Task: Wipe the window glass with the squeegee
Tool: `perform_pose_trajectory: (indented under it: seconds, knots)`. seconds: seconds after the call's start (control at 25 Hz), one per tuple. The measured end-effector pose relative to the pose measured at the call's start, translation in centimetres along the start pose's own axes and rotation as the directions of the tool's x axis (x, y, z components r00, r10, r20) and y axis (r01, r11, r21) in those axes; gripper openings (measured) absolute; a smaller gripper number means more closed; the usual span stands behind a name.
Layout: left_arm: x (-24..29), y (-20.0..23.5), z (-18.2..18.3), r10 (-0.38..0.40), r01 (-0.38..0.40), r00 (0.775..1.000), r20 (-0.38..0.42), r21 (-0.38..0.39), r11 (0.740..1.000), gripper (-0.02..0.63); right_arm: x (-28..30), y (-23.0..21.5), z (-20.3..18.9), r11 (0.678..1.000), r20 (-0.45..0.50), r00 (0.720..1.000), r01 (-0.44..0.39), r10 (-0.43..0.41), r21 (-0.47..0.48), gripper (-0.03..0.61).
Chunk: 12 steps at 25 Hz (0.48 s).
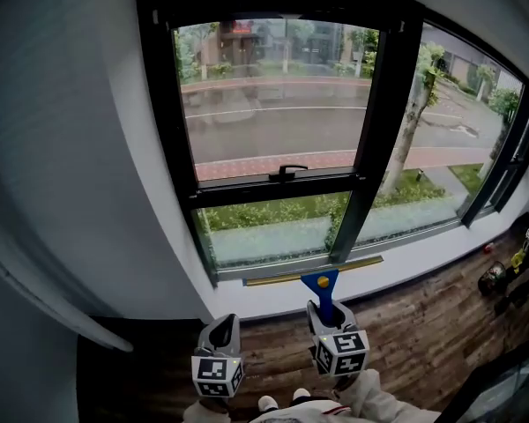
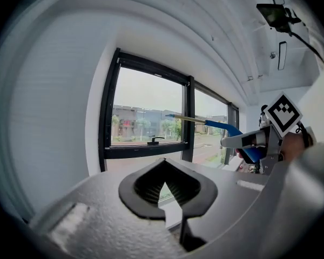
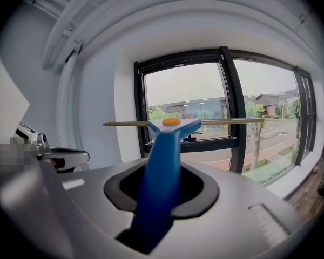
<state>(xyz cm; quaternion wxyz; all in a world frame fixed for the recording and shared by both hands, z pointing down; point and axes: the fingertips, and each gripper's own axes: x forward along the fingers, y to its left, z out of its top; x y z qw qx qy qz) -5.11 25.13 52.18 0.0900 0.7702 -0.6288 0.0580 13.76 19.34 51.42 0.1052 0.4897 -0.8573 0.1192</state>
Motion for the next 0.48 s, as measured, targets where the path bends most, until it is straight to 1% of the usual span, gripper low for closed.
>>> perform_pose_trajectory:
  seconds: [0.24, 0.48]
  knots:
    - [-0.2, -2.4, 0.3, 0.013, -0.013, 1.000, 0.001, 0.004, 1.000, 0.000, -1.6, -1.4, 0.1, 1.000, 0.013, 1.000, -0.012, 0.011, 0.003, 0.114]
    - [1.2, -5.1, 0.8, 0.008, -0.008, 1.000, -0.004, 0.022, 1.000, 0.000, -2.1, -3.9, -0.6, 0.999, 0.005, 1.000, -0.022, 0.022, 0.023, 0.114]
